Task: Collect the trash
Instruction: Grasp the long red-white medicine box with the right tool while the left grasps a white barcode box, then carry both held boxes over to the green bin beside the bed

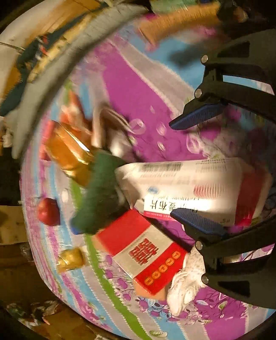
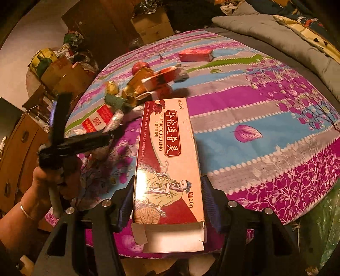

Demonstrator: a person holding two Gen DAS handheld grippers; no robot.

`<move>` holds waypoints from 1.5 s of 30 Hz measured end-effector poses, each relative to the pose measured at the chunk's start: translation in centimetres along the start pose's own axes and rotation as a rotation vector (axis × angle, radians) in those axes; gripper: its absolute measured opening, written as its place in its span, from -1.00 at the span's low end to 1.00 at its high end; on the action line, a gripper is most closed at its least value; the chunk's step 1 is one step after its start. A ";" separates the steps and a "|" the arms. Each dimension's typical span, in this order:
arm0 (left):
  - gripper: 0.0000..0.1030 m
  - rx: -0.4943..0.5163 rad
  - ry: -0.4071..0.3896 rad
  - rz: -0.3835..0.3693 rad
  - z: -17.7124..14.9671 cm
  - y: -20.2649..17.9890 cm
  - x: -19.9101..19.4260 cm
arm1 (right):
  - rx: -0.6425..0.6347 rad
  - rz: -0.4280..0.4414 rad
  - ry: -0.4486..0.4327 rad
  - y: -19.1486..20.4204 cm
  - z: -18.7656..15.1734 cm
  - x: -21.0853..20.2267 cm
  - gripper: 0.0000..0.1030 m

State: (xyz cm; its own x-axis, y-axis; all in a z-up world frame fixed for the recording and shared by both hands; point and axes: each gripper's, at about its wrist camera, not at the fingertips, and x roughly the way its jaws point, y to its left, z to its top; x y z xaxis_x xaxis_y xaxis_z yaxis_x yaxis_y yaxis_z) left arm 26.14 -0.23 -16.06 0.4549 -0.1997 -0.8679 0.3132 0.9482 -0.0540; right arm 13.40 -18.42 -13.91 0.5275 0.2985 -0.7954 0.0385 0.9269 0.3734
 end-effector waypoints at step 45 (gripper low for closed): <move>-0.73 0.621 -0.315 -0.544 0.4 -42.3 -15.8 | 0.428 -0.584 -0.512 -22.1 -12.4 -37.3 0.17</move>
State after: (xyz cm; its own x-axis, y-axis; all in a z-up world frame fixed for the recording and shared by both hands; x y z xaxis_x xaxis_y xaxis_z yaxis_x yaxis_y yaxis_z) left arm 6.00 -37.25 0.13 0.2908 -0.7298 -0.6187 0.9079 0.4145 -0.0623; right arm -17.62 -47.22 1.54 0.6351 -0.4294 -0.6421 0.6806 0.7042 0.2023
